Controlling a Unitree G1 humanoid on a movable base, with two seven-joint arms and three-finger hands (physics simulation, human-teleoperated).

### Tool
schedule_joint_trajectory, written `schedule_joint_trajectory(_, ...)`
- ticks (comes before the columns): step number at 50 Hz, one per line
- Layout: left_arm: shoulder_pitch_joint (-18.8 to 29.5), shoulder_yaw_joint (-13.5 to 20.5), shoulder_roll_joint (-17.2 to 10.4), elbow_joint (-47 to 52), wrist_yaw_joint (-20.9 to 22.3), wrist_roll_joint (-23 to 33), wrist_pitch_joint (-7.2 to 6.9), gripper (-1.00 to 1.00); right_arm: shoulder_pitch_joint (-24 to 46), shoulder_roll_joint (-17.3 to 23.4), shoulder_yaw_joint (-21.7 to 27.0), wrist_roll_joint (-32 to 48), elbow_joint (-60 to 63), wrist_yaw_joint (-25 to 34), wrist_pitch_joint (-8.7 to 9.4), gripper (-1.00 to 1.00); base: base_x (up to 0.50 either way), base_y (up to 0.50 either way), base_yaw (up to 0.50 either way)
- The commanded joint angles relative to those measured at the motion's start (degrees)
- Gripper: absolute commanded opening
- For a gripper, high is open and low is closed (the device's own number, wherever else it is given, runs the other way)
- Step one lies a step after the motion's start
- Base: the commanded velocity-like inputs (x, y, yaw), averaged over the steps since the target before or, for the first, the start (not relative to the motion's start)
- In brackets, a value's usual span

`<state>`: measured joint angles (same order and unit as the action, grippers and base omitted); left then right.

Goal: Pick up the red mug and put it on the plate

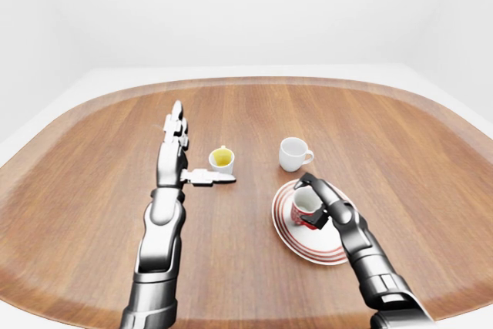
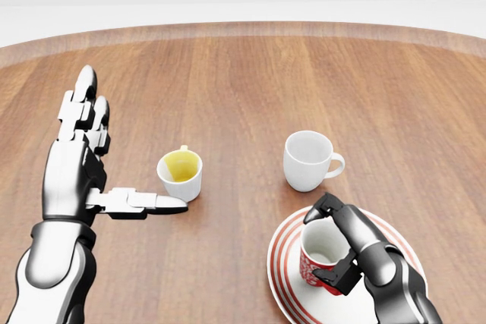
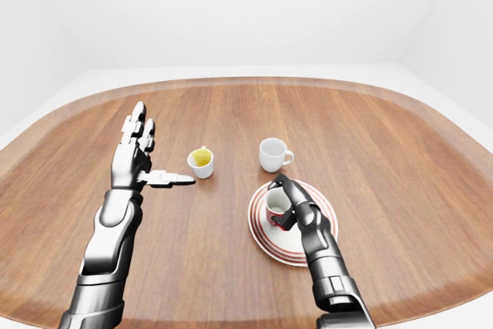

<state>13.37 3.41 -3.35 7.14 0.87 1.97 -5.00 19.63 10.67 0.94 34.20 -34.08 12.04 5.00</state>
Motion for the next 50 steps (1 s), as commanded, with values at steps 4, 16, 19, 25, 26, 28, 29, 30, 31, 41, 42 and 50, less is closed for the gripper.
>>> schedule_joint_trajectory(4, -0.08, -0.31, 0.23, -0.39, -0.12, 0.23, 0.0, 1.0, -1.86, 0.91, 1.32, 3.36, 3.86, 1.46, 0.0, -1.0, 0.0, 0.0, 0.0)
schedule_joint_trajectory(16, -0.03, -0.76, 0.53, -0.27, -0.22, 0.62, 0.0, 1.0, -2.75, 1.45, 1.92, 3.36, 5.23, 2.11, 0.0, -1.0, 0.0, 0.0, 0.0)
schedule_joint_trajectory(19, 0.01, -0.83, 0.59, -0.58, -0.29, 0.71, 0.0, 1.0, -2.97, 1.62, 2.06, 3.37, 4.88, 1.96, 0.0, -1.0, 0.0, 0.0, 0.0)
schedule_joint_trajectory(25, -0.05, -0.9, 0.67, -0.78, -0.29, 0.76, 0.0, 1.0, -3.46, 1.97, 2.38, 3.31, 4.48, 1.75, 0.0, -1.0, 0.0, 0.0, 0.0)
schedule_joint_trajectory(26, -0.03, -0.89, 0.67, -0.85, -0.31, 0.76, 0.0, 1.0, -3.52, 2.03, 2.42, 3.29, 4.4, 1.71, 0.0, -1.0, 0.0, 0.0, 0.0)
schedule_joint_trajectory(28, 0.04, -0.86, 0.65, -0.98, -0.3, 0.75, 0.0, 1.0, -3.61, 2.18, 2.53, 3.27, 4.09, 1.58, 0.0, -1.0, 0.0, 0.0, 0.0)
schedule_joint_trajectory(29, 0.06, -0.85, 0.65, -1.03, -0.3, 0.73, 0.0, 1.0, -3.66, 2.22, 2.57, 3.24, 4.02, 1.57, 0.0, -1.0, 0.0, 0.0, 0.0)
schedule_joint_trajectory(30, 0.07, -0.85, 0.65, -1.04, -0.29, 0.72, 0.0, 1.0, -3.75, 2.29, 2.63, 3.22, 3.99, 1.53, 0.0, -1.0, 0.0, 0.0, 0.0)
schedule_joint_trajectory(31, 0.07, -0.86, 0.64, -1.06, -0.29, 0.73, 0.0, 1.0, -3.8, 2.32, 2.67, 3.2, 3.97, 1.51, 0.0, -1.0, 0.0, 0.0, 0.0)
schedule_joint_trajectory(41, 0.03, -0.91, 0.67, -1.37, -0.26, 0.76, 0.0, 1.0, -4.63, 2.66, 2.99, 3.3, 4.54, 1.64, 0.0, -1.0, 0.0, 0.0, 0.0)
schedule_joint_trajectory(42, 0.05, -0.9, 0.67, -1.41, -0.26, 0.75, 0.0, 1.0, -4.71, 2.69, 3.03, 3.3, 4.72, 1.71, 0.0, -1.0, 0.0, 0.0, 0.0)
schedule_joint_trajectory(50, 0.04, -0.94, 0.67, -1.57, -0.22, 0.78, 0.0, 1.0, -5.25, 2.8, 3.34, 3.46, 6.56, 2.38, 0.0, -1.0, 0.0, 0.0, 0.0)
